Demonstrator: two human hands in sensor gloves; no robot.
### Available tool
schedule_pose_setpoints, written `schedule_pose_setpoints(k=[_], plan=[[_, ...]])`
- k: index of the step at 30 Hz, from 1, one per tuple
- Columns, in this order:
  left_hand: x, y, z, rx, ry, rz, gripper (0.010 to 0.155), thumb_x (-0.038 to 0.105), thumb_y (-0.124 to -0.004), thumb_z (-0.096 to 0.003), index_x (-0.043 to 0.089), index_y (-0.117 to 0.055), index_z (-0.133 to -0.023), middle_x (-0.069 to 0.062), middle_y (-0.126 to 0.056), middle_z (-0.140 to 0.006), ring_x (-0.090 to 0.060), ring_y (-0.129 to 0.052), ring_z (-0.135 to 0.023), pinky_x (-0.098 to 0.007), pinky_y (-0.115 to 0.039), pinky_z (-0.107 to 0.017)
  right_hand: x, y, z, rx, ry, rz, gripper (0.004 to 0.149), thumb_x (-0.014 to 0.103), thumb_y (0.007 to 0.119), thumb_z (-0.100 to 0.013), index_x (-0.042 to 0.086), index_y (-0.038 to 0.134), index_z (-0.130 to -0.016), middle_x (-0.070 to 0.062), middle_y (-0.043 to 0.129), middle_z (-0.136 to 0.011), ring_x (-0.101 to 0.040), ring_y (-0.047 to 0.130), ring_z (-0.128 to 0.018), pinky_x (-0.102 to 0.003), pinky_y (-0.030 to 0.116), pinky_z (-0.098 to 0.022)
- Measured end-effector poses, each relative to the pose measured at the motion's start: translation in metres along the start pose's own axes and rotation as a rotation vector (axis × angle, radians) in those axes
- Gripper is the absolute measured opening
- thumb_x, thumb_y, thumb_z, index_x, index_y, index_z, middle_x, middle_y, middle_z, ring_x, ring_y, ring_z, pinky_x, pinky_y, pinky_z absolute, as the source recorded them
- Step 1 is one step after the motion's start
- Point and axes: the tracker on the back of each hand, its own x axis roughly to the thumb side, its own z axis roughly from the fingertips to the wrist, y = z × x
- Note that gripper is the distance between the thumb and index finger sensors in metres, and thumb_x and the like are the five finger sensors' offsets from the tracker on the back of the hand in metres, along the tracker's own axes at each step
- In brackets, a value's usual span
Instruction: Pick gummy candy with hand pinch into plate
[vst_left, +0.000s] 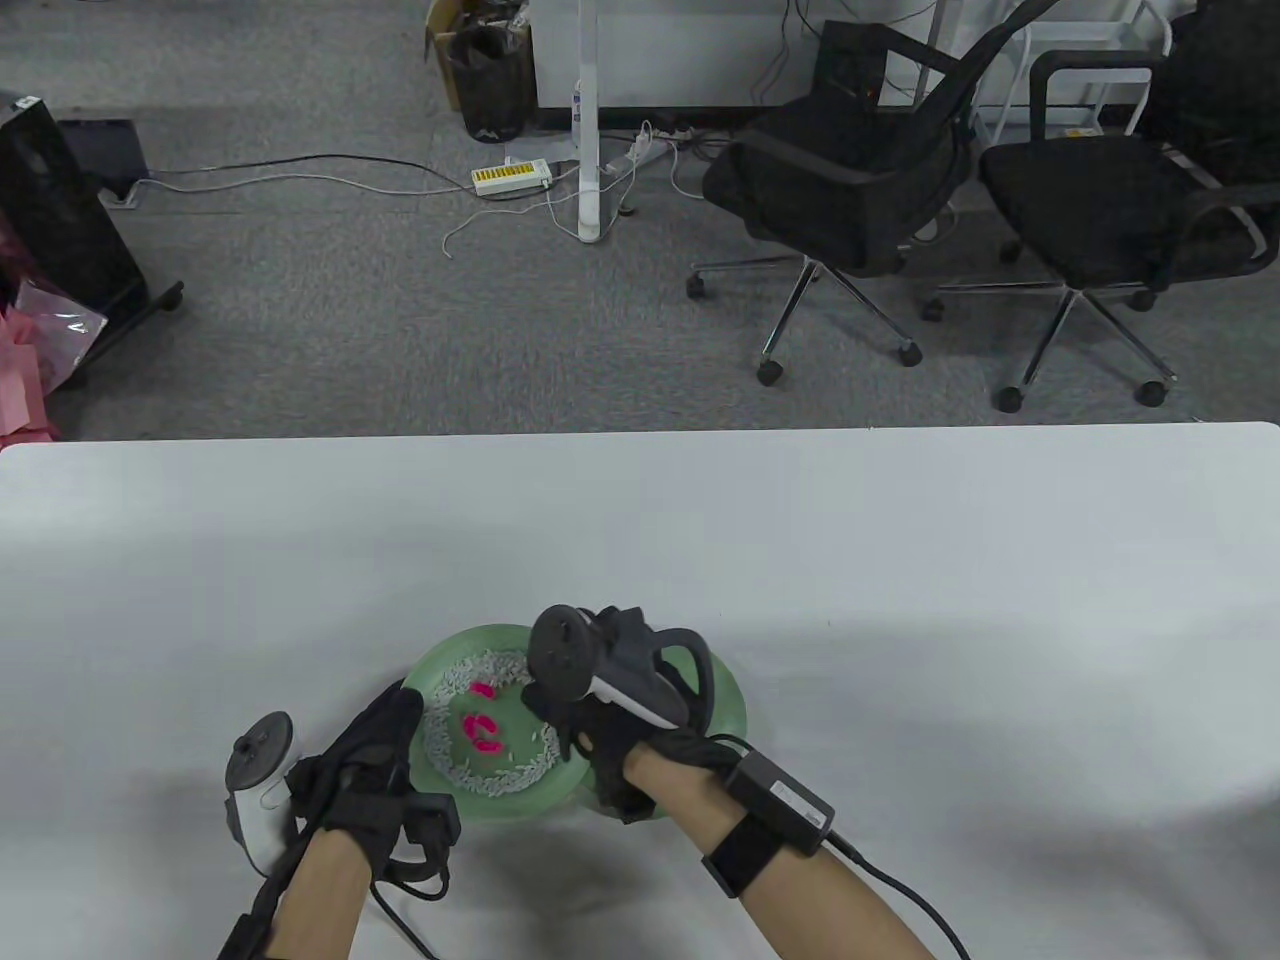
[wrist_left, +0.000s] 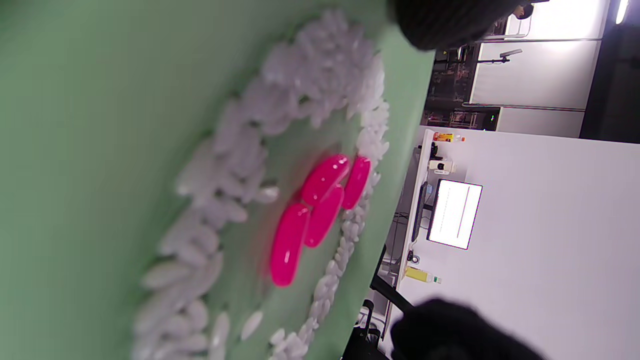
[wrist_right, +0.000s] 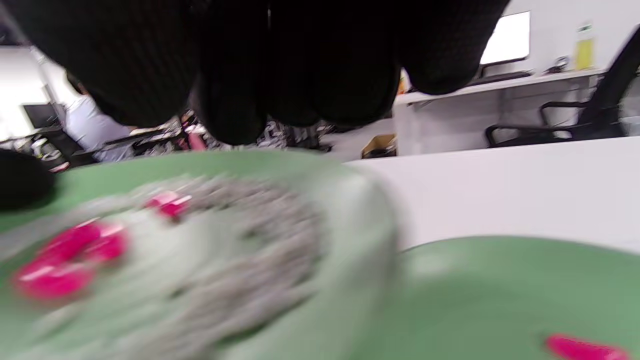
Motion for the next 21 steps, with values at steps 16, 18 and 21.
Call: schedule_pose_setpoints(k=[16,18,21], plan=[[0.0,0.0,0.002,0.012,0.013,-0.003,0.06,0.048,-0.071,-0.046,0.024,-0.074,-0.101,-0.009,-0.101,-0.077,-0.031,-0.114,-0.043,-0.041,-0.093,-0.036,0.06,0.035,0.01,-0.03,-0.132,0.277,0.042,0.043,0.095,-0.028,0.029,0.096,-0.068,0.007,0.09,-0.079,-0.023,0.089,-0.071,-0.05,0.073,-0.063],[0.0,0.0,0.002,0.013,0.015,-0.004,0.06,0.048,-0.071,-0.0461,0.024,-0.074,-0.101,-0.008,-0.101,-0.078,-0.031,-0.114,-0.042,-0.041,-0.093,-0.036,0.063,0.035,0.012,-0.041,-0.14,0.293,0.043,0.043,0.095,-0.028,0.029,0.096,-0.068,0.007,0.09,-0.079,-0.023,0.09,-0.071,-0.05,0.073,-0.063],[0.0,0.001,0.002,0.023,0.02,0.002,0.06,0.048,-0.071,-0.046,0.024,-0.074,-0.101,-0.008,-0.101,-0.078,-0.03,-0.114,-0.042,-0.041,-0.093,-0.036,0.065,0.037,0.015,-0.044,-0.157,0.297,0.043,0.042,0.095,-0.029,0.027,0.097,-0.069,0.006,0.09,-0.078,-0.024,0.09,-0.07,-0.051,0.073,-0.063]])
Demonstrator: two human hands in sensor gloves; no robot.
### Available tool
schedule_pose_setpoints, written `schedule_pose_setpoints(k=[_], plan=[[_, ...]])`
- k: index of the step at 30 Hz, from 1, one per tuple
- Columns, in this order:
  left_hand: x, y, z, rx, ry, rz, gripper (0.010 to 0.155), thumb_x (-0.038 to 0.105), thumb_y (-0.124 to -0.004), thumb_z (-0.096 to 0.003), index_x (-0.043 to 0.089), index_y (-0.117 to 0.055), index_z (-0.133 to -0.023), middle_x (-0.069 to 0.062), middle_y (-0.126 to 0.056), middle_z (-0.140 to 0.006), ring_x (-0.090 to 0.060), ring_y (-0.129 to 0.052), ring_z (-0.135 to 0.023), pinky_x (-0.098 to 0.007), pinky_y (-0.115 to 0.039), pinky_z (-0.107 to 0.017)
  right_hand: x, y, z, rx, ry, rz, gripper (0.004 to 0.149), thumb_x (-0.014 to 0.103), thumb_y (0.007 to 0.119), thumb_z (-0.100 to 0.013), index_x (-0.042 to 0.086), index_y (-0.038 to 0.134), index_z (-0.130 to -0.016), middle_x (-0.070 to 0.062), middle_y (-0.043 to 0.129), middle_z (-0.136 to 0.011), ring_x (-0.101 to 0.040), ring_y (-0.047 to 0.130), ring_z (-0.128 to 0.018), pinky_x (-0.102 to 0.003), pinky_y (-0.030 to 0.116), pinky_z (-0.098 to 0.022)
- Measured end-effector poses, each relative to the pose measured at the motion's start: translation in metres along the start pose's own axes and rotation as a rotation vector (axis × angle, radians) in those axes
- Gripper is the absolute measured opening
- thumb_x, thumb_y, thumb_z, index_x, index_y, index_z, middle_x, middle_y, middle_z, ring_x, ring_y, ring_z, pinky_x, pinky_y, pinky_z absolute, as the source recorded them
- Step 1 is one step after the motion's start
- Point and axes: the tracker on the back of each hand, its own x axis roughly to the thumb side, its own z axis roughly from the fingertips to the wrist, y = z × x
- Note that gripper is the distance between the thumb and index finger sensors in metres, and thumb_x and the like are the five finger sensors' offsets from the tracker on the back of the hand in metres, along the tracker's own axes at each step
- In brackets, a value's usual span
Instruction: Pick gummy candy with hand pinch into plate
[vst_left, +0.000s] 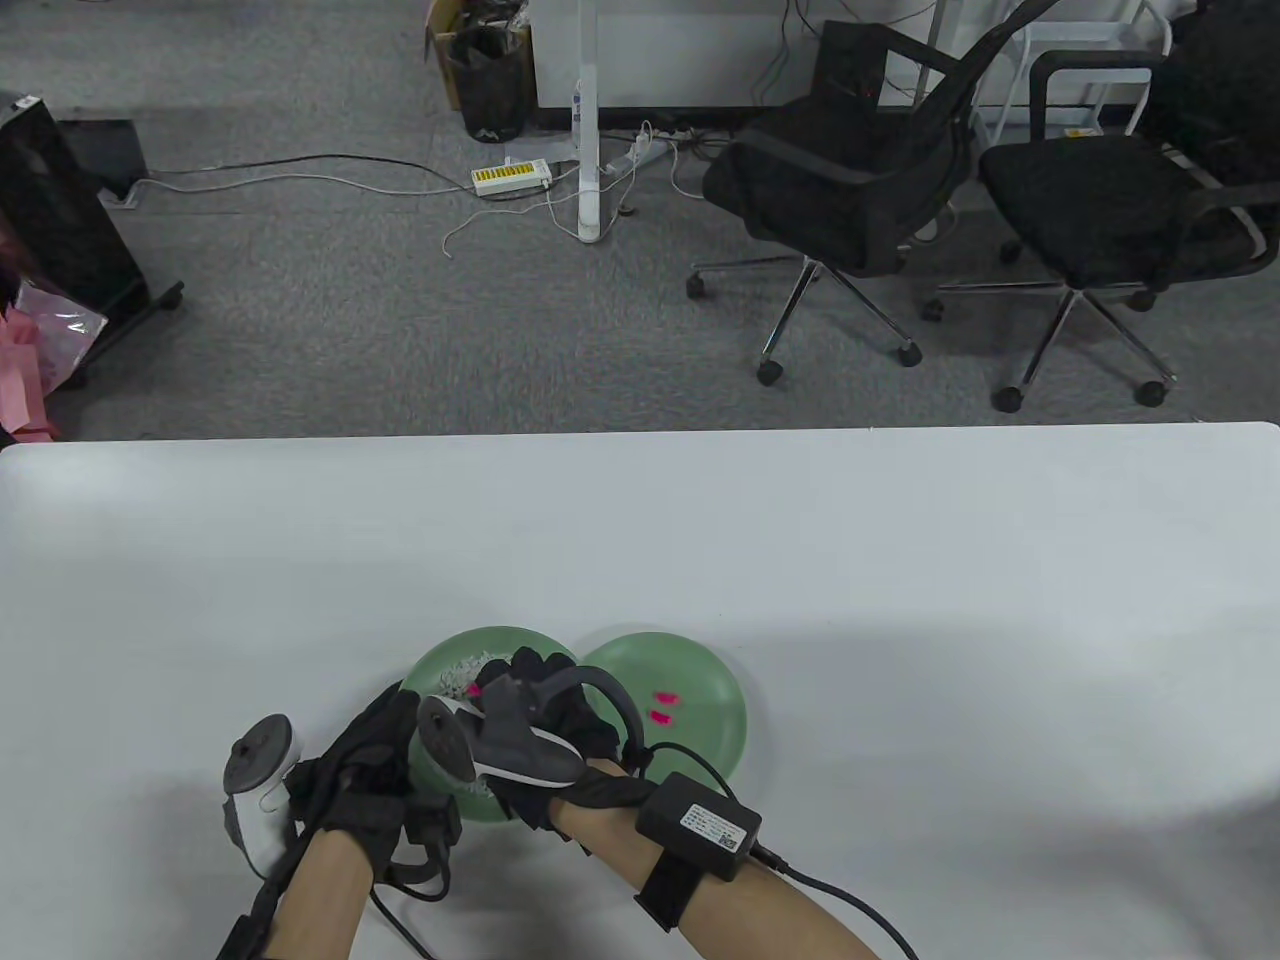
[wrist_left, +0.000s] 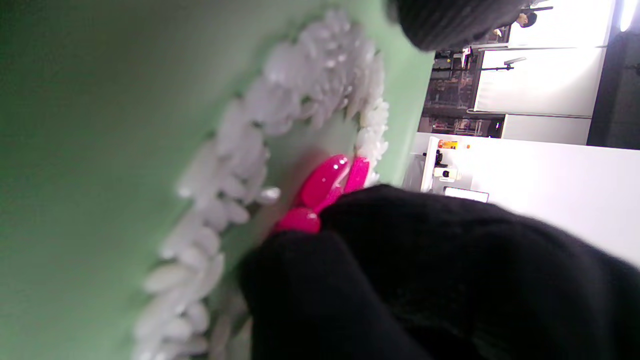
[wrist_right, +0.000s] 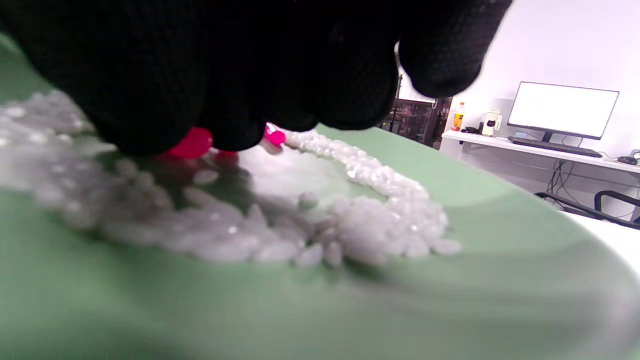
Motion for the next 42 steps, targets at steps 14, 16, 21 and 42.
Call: schedule_pose_setpoints(k=[14,16,21,42], plan=[[-0.002,0.0,-0.002,-0.015,0.008,-0.002,0.06,0.048,-0.071,-0.0461,0.024,-0.074,-0.101,-0.009,-0.102,-0.077,-0.031,-0.114,-0.043,-0.041,-0.093,-0.036,0.009,0.016,-0.012,-0.025,-0.054,-0.019,0.044,0.044,0.093,-0.028,0.022,0.097,-0.065,0.003,0.091,-0.076,-0.027,0.089,-0.07,-0.052,0.071,-0.064],[-0.003,0.0,-0.002,-0.02,0.008,0.004,0.06,0.048,-0.071,-0.0462,0.024,-0.074,-0.101,-0.009,-0.101,-0.078,-0.031,-0.114,-0.043,-0.041,-0.093,-0.036,0.005,0.022,-0.018,-0.034,-0.048,-0.06,0.044,0.045,0.093,-0.028,0.022,0.097,-0.065,0.003,0.091,-0.075,-0.027,0.089,-0.07,-0.052,0.071,-0.064],[-0.005,0.002,-0.003,-0.014,0.016,0.014,0.06,0.047,-0.071,-0.046,0.024,-0.074,-0.101,-0.009,-0.102,-0.078,-0.031,-0.114,-0.043,-0.042,-0.093,-0.036,-0.018,0.023,-0.032,-0.081,0.015,-0.111,0.043,0.044,0.092,-0.029,0.022,0.097,-0.066,0.003,0.091,-0.076,-0.027,0.088,-0.07,-0.052,0.071,-0.064],[-0.003,0.004,-0.004,-0.006,0.017,0.045,0.06,0.047,-0.072,-0.046,0.024,-0.075,-0.101,-0.009,-0.102,-0.078,-0.032,-0.114,-0.043,-0.042,-0.092,-0.036,-0.15,0.058,0.001,0.139,0.198,-0.019,0.042,0.043,0.092,-0.03,0.024,0.097,-0.066,0.004,0.091,-0.076,-0.026,0.089,-0.069,-0.052,0.072,-0.063]])
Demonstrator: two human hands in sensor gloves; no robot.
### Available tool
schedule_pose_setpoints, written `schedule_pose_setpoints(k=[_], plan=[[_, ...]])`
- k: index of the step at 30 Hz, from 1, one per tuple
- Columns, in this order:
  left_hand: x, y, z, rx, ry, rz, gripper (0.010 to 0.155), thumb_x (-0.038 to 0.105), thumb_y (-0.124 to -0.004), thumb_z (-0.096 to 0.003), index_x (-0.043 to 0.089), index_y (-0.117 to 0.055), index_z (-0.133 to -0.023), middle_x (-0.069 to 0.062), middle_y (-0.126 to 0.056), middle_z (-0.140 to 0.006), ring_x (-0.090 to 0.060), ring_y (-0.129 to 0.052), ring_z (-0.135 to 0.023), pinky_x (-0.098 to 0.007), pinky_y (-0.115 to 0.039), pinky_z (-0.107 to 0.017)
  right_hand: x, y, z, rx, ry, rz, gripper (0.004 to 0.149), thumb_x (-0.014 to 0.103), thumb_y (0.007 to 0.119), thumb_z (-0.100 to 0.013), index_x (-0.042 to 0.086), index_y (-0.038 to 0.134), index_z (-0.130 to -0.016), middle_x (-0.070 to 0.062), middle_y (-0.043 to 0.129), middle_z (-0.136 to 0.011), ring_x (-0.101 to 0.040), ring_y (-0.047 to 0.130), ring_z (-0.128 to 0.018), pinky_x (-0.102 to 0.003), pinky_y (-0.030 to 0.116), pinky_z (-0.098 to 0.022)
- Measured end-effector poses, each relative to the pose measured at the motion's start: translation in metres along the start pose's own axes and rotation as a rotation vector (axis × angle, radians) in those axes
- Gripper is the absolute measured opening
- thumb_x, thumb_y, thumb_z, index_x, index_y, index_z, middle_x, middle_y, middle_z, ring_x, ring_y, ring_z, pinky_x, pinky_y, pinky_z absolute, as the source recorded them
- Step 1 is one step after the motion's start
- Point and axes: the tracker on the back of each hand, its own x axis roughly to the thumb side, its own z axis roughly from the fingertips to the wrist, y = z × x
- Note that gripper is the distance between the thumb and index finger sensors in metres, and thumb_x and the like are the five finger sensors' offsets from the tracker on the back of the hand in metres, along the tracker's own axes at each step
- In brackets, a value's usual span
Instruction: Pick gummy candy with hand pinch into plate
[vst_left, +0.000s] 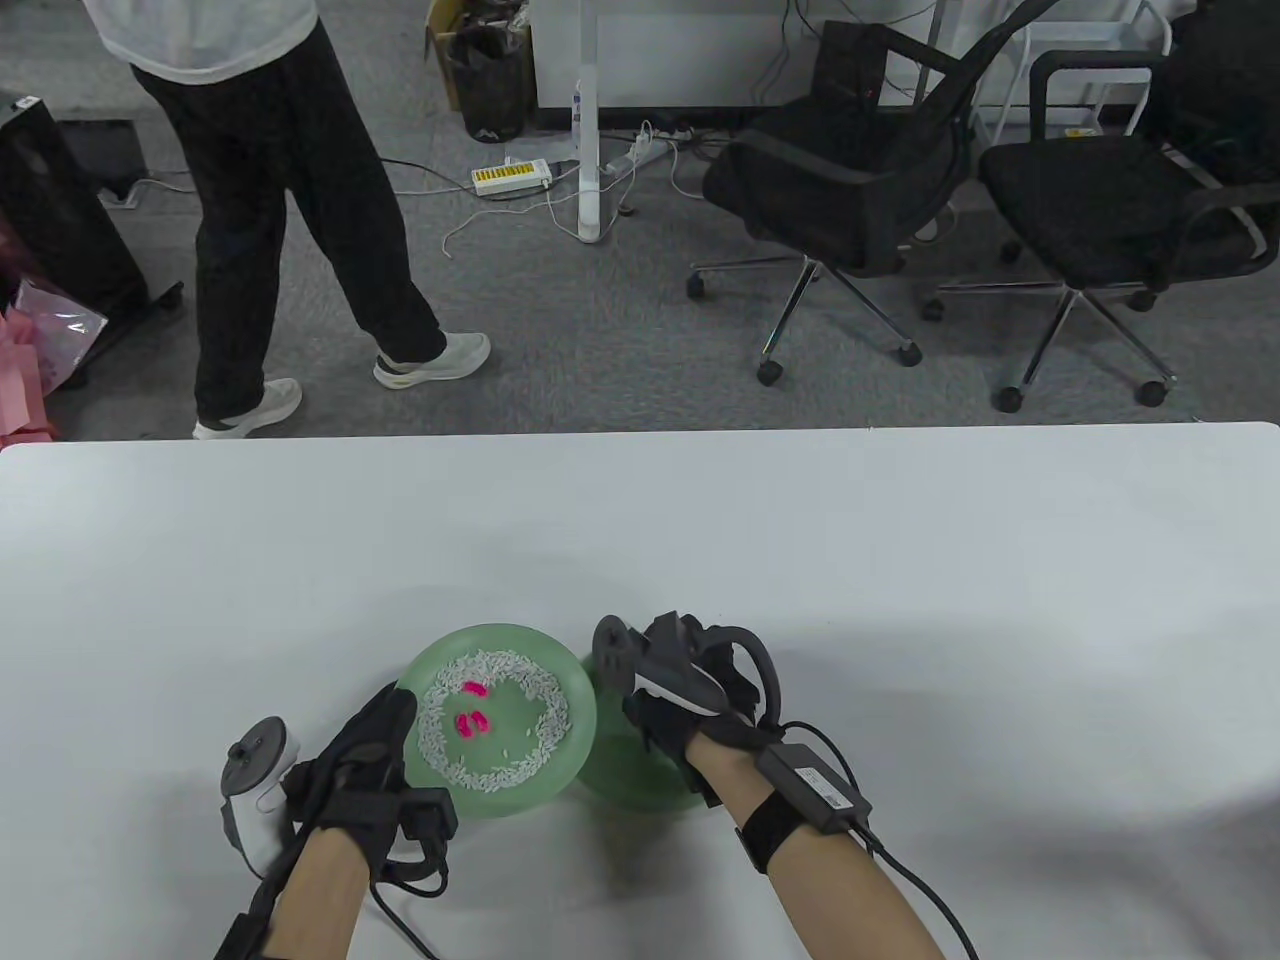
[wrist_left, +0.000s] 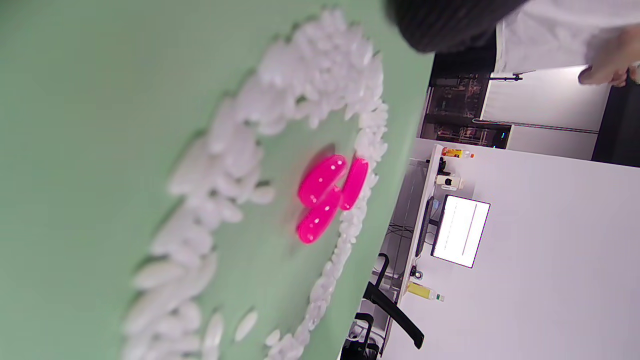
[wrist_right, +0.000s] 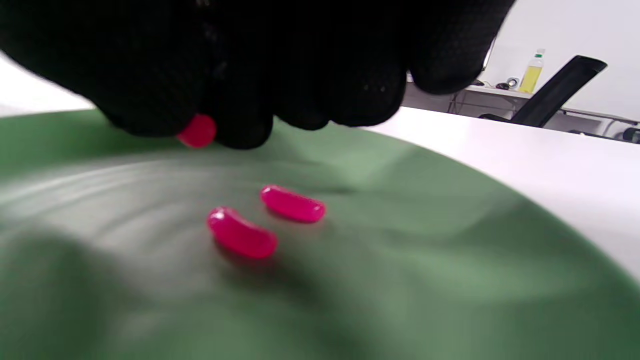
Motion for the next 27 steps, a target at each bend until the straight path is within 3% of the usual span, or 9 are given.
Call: schedule_pose_setpoints(k=[17,20,24,27], plan=[[-0.001,0.002,-0.001,-0.005,-0.002,0.002,0.06,0.047,-0.072,-0.046,0.024,-0.074,-0.101,-0.009,-0.101,-0.077,-0.032,-0.113,-0.043,-0.042,-0.092,-0.036,-0.002,0.023,-0.01,0.016,0.005,0.066,0.044,0.045,0.091,-0.03,0.027,0.096,-0.07,0.006,0.09,-0.079,-0.024,0.089,-0.071,-0.051,0.072,-0.063],[-0.001,0.002,-0.001,-0.004,-0.003,0.004,0.06,0.047,-0.072,-0.046,0.023,-0.075,-0.101,-0.009,-0.102,-0.077,-0.032,-0.113,-0.043,-0.042,-0.092,-0.036,-0.007,0.007,-0.009,-0.044,0.053,0.018,0.045,0.045,0.09,-0.03,0.028,0.095,-0.072,0.006,0.088,-0.081,-0.024,0.089,-0.071,-0.05,0.073,-0.063],[-0.002,0.003,-0.003,-0.002,-0.005,0.0,0.06,0.047,-0.072,-0.0461,0.024,-0.074,-0.101,-0.009,-0.101,-0.078,-0.032,-0.113,-0.044,-0.042,-0.092,-0.037,-0.007,-0.039,0.005,-0.207,0.11,-0.143,0.044,0.044,0.089,-0.032,0.028,0.095,-0.071,0.005,0.088,-0.081,-0.024,0.089,-0.07,-0.05,0.073,-0.062],[-0.002,0.001,-0.002,-0.002,-0.008,-0.011,0.06,0.047,-0.072,-0.0461,0.024,-0.074,-0.101,-0.009,-0.101,-0.078,-0.031,-0.113,-0.044,-0.042,-0.092,-0.037,0.027,-0.063,0.013,-0.172,0.041,-0.261,0.044,0.045,0.089,-0.032,0.027,0.095,-0.071,0.005,0.088,-0.081,-0.024,0.089,-0.07,-0.05,0.073,-0.062]])
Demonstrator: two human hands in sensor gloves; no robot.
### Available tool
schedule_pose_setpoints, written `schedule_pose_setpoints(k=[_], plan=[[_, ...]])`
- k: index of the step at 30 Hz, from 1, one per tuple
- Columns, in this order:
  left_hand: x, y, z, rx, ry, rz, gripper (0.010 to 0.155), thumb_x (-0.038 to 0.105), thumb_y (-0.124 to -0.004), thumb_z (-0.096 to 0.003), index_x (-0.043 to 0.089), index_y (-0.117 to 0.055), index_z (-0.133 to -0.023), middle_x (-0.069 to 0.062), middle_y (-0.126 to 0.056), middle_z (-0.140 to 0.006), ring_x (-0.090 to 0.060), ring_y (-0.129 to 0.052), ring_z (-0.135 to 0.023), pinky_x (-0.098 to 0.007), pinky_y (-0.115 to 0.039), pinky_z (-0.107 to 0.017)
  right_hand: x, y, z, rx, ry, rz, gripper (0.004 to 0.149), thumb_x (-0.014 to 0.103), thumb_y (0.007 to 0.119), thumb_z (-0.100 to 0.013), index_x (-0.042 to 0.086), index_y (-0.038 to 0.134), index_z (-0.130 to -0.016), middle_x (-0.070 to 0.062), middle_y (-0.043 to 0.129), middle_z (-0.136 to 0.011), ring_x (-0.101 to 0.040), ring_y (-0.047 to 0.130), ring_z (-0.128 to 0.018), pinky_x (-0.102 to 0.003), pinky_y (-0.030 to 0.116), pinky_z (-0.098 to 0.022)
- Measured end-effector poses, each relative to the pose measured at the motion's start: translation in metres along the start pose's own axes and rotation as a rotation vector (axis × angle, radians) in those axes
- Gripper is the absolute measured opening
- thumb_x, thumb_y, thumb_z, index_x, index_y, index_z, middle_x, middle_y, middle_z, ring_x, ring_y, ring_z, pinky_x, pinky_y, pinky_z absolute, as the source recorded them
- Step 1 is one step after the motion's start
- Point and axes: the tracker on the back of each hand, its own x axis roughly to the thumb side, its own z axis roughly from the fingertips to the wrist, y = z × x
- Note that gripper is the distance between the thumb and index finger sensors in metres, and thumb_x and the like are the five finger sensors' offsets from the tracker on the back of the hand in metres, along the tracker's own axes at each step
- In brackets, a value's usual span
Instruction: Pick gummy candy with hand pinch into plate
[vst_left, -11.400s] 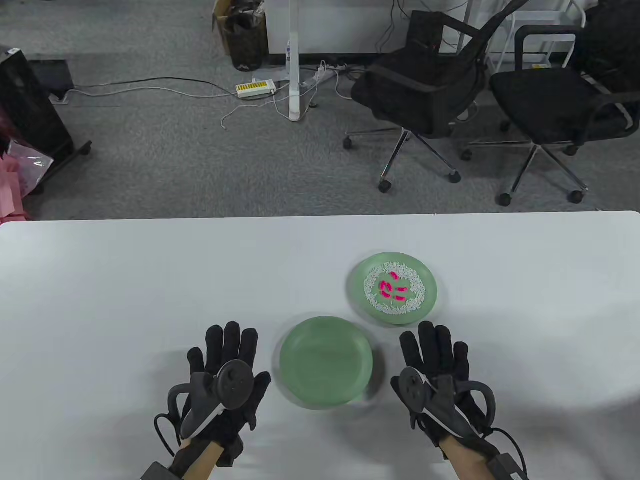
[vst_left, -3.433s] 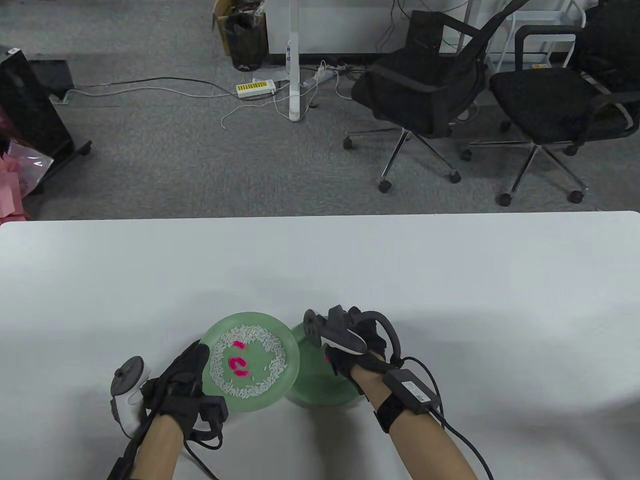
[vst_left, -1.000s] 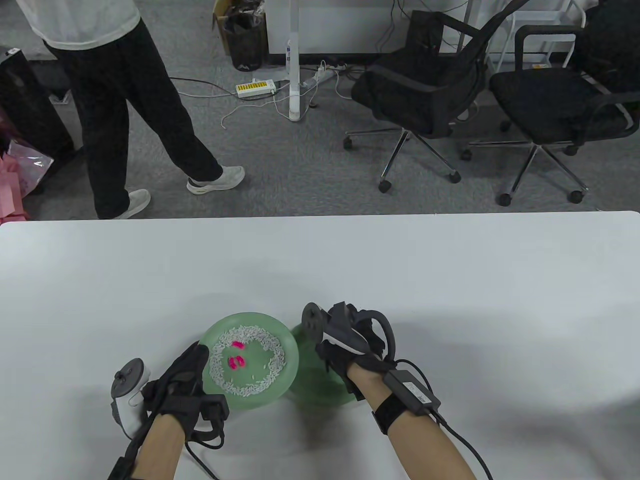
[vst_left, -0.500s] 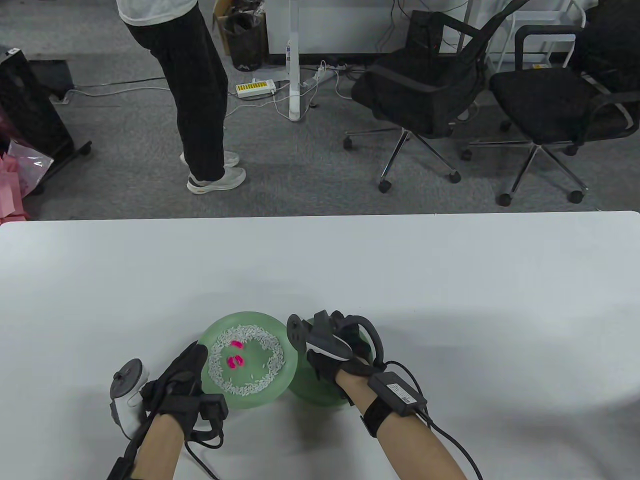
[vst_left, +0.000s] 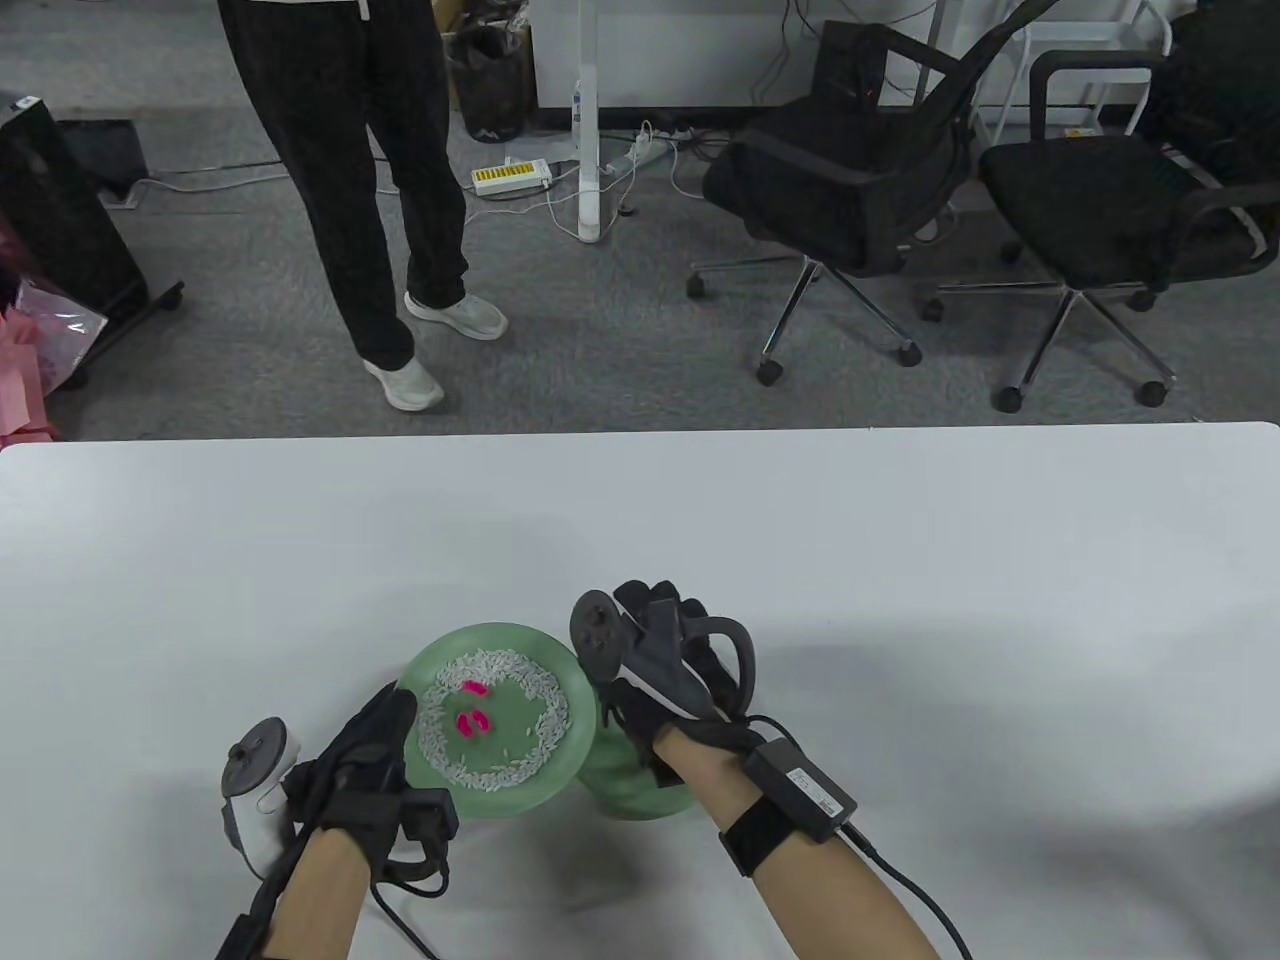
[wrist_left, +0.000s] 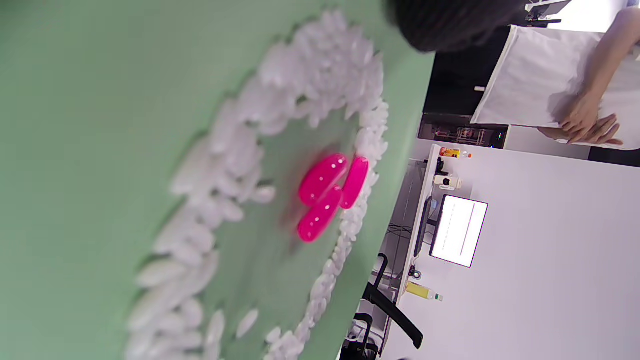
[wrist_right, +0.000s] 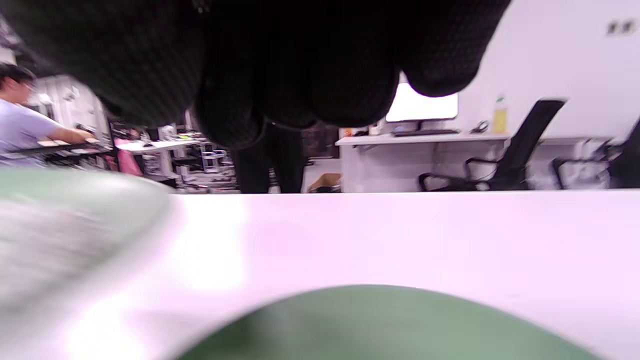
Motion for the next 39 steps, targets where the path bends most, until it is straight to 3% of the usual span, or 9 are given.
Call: schedule_pose_setpoints(k=[3,9,18,39], plan=[[0.0,-0.001,0.0,-0.001,-0.004,-0.007,0.06,0.047,-0.071,-0.0462,0.024,-0.074,-0.101,-0.009,-0.101,-0.078,-0.031,-0.113,-0.044,-0.042,-0.092,-0.037,0.037,-0.003,0.007,0.099,-0.045,-0.044,0.044,0.046,0.089,-0.032,0.027,0.095,-0.072,0.005,0.088,-0.082,-0.025,0.089,-0.071,-0.05,0.073,-0.062],[0.001,-0.002,0.001,0.002,-0.009,-0.013,0.06,0.047,-0.071,-0.0462,0.025,-0.074,-0.101,-0.007,-0.101,-0.079,-0.031,-0.113,-0.045,-0.042,-0.092,-0.038,0.083,0.009,0.009,0.175,-0.054,0.119,0.045,0.047,0.09,-0.032,0.028,0.095,-0.073,0.005,0.089,-0.082,-0.025,0.089,-0.071,-0.05,0.073,-0.062],[0.0,-0.001,0.001,0.01,-0.011,-0.015,0.06,0.047,-0.072,-0.0459,0.025,-0.074,-0.101,-0.007,-0.101,-0.078,-0.031,-0.114,-0.044,-0.042,-0.093,-0.037,0.095,0.02,0.005,0.197,-0.042,0.153,0.042,0.045,0.091,-0.032,0.028,0.096,-0.07,0.005,0.09,-0.08,-0.024,0.09,-0.07,-0.05,0.073,-0.062],[-0.002,-0.002,-0.001,0.005,-0.006,-0.03,0.06,0.048,-0.072,-0.0457,0.025,-0.074,-0.101,-0.008,-0.101,-0.079,-0.031,-0.113,-0.044,-0.041,-0.093,-0.037,0.106,0.014,0.018,0.211,-0.087,0.187,0.046,0.045,0.091,-0.032,0.02,0.093,-0.071,0.0,0.087,-0.08,-0.029,0.086,-0.071,-0.053,0.07,-0.063]])
